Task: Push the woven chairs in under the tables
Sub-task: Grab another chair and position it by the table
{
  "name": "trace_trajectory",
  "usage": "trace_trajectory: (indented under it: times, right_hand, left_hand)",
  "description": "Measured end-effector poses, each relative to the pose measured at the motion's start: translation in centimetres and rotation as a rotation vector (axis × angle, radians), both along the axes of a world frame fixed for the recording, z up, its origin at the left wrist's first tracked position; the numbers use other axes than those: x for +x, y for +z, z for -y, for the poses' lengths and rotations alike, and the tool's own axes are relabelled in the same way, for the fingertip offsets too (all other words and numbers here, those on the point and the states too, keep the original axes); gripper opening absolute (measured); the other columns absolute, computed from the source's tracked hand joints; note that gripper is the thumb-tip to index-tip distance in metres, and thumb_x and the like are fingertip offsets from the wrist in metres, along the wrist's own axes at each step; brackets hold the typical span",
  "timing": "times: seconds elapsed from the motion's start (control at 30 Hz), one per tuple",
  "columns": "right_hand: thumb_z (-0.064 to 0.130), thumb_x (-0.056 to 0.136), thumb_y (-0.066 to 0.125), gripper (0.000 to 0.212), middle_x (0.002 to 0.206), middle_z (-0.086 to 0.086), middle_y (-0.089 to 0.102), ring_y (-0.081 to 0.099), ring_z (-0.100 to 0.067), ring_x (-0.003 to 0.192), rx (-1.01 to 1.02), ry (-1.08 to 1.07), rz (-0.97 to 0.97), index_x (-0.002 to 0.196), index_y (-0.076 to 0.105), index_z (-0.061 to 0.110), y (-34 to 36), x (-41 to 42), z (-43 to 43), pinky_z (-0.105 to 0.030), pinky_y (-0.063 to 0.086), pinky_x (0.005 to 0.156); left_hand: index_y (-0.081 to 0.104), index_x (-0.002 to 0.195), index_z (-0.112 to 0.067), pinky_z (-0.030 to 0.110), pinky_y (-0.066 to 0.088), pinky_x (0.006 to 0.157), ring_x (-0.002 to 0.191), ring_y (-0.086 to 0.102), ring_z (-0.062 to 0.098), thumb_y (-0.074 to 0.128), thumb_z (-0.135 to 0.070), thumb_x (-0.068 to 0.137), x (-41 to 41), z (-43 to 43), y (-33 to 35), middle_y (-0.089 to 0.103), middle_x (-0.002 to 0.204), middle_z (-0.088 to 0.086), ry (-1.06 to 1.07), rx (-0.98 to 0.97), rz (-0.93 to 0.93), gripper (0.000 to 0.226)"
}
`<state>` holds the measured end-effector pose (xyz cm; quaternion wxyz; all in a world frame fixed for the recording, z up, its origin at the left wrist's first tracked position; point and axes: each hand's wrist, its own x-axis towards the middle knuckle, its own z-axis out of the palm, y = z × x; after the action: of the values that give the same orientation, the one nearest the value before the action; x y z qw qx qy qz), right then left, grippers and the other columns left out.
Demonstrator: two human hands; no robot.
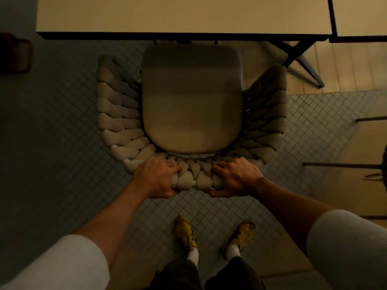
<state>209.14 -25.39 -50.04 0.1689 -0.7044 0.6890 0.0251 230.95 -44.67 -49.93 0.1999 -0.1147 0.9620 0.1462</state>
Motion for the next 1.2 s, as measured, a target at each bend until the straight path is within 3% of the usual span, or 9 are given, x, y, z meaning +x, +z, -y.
trace_trajectory:
  times: [0.3, 0.47, 0.63, 0.87, 0.97, 1.07, 1.2]
  right_hand:
    - [0.094, 0.077, 0.039, 0.070, 0.087, 0.010, 0.068, 0.063, -0.019, 0.063, -0.007, -0.035, -0.027, 0.098, 0.062, 0.031, -0.1, -2.3, 3.0, -0.029, 0.051, 0.056]
    - [0.094, 0.076, 0.039, 0.070, 0.087, 0.011, 0.068, 0.063, -0.018, 0.064, -0.018, -0.019, -0.077, 0.099, 0.064, 0.032, -0.1, -5.1, 6.6, -0.026, 0.042, 0.056]
    - [0.091, 0.077, 0.044, 0.071, 0.088, 0.010, 0.068, 0.063, -0.020, 0.061, -0.051, -0.013, -0.069, 0.101, 0.065, 0.028, 0.1, -5.8, 7.5, -0.025, 0.037, 0.053]
    - [0.090, 0.077, 0.045, 0.071, 0.084, 0.007, 0.068, 0.062, -0.022, 0.059, -0.073, -0.012, -0.055, 0.095, 0.065, 0.024, 0.0, -6.0, 7.3, -0.025, 0.037, 0.052]
    - [0.092, 0.077, 0.039, 0.073, 0.084, 0.009, 0.068, 0.063, -0.020, 0.061, -0.092, -0.010, -0.076, 0.096, 0.065, 0.027, -0.4, -6.1, 7.2, -0.025, 0.032, 0.055]
    - [0.096, 0.074, 0.035, 0.077, 0.086, 0.009, 0.070, 0.067, -0.022, 0.069, -0.079, -0.050, -0.091, 0.102, 0.067, 0.031, -1.2, -6.1, 6.8, -0.028, 0.042, 0.059]
    - [0.099, 0.072, 0.033, 0.079, 0.084, 0.006, 0.071, 0.067, -0.025, 0.068, -0.099, -0.080, -0.167, 0.097, 0.065, 0.031, -1.3, -5.7, 6.5, -0.029, 0.044, 0.061]
  left_hand:
    - [0.063, 0.118, -0.044, 0.032, 0.052, 0.069, 0.088, 0.069, 0.017, 0.058, -0.078, 0.069, -2.6, 2.9, 0.4, 0.072, 0.104, -0.012, -0.021, -0.072, -0.053, 0.061]
    - [0.062, 0.116, -0.045, 0.031, 0.047, 0.064, 0.081, 0.070, 0.019, 0.054, -0.081, 0.068, -5.5, 6.2, 0.2, 0.074, 0.098, -0.010, -0.015, -0.101, -0.063, 0.060]
    - [0.067, 0.107, -0.037, 0.031, 0.049, 0.060, 0.076, 0.069, 0.021, 0.063, -0.073, 0.067, -6.4, 7.2, 0.3, 0.073, 0.093, -0.008, -0.023, -0.067, -0.093, 0.054]
    - [0.072, 0.098, -0.035, 0.024, 0.034, 0.057, 0.070, 0.067, 0.016, 0.073, -0.072, 0.063, -6.3, 7.1, 0.6, 0.072, 0.083, -0.011, -0.040, -0.085, -0.135, 0.051]
    - [0.070, 0.103, -0.039, 0.027, 0.040, 0.057, 0.073, 0.069, 0.018, 0.067, -0.076, 0.065, -6.0, 7.2, -0.2, 0.073, 0.087, -0.010, -0.017, -0.112, -0.171, 0.053]
    - [0.071, 0.103, -0.039, 0.033, 0.050, 0.061, 0.074, 0.070, 0.022, 0.061, -0.077, 0.069, -5.6, 7.0, -0.9, 0.074, 0.087, -0.007, -0.002, -0.138, -0.196, 0.052]
    - [0.068, 0.104, -0.039, 0.032, 0.046, 0.061, 0.074, 0.070, 0.025, 0.064, -0.076, 0.070, -5.3, 6.5, -1.1, 0.074, 0.088, -0.006, 0.009, -0.217, -0.173, 0.050]
